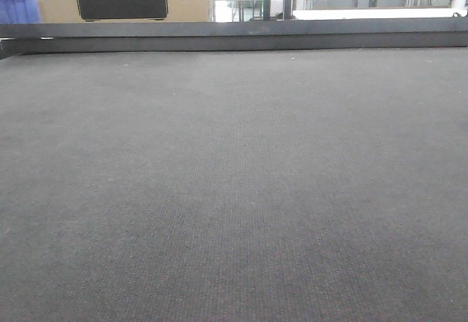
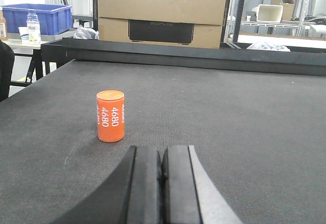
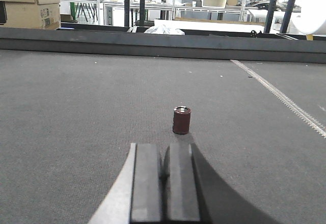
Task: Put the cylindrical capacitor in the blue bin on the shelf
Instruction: 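Move the right gripper down over the maroon capacitor, left toward orange cylinder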
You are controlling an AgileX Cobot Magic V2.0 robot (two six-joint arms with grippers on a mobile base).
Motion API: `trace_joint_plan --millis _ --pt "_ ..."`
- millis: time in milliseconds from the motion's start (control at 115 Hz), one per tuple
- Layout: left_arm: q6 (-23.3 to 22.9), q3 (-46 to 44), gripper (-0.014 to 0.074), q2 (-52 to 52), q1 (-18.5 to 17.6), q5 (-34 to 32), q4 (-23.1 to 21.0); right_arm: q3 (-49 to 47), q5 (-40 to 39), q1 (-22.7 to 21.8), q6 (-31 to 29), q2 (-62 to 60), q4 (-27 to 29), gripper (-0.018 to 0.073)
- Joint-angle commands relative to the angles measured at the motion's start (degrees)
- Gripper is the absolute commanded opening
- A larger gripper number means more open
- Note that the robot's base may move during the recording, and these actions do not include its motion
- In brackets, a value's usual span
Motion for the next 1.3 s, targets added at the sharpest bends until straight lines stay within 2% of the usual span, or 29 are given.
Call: trace_joint_plan --millis 0,296,452,644,905,966,1052,1131,1287 --pt "0.1 -0.1 -0.0111 -0.3 -0.4 -0.8 -0.3 0.2 -0.9 -0.1 -0.1 -0.2 -0.4 -0.0154" --pt "0.1 -0.1 -0.0111 -0.3 -0.4 -2.1 -0.3 0.2 -0.9 -0.1 -0.1 -0.2 -0.4 -0.0154" --pt "0.1 -0.1 -0.0111 -0.3 -0.4 -5.9 -0.3 0.2 -0.9 -0.1 -0.1 -0.2 -0.4 -0.0154" --pt "0.1 -0.1 -0.0111 -0.3 -0.4 -9.8 -1.3 0.2 -4.7 -0.1 -0.1 -0.2 -0.4 -0.0154" --pt "0.1 -0.2 -0.0111 -0.3 -0.4 -12.1 -9.2 0.2 -12.8 -0.1 -0.1 -0.2 -0.1 -0.0154" --pt "0.1 -3.2 -0.0111 -0.3 -0.4 -10.9 -9.2 -1.5 -11.9 -0.1 -0.1 -0.2 0.0 -0.0154" --pt "0.1 -9.0 -0.0111 0.0 -0.4 -6.6 -7.9 -7.6 -5.7 -0.1 -0.1 -0.2 0.0 -0.0154" --pt "0.1 -15.8 -0.0111 3.0 -0.4 -1.4 -4.3 -14.1 -1.6 -0.1 -0.1 -0.2 0.0 -0.0154" --pt "0.1 -30.2 -0.0111 12.2 -0.4 9.1 2.4 -24.6 0.4 -0.1 -0.1 1.1 0.0 -0.0154"
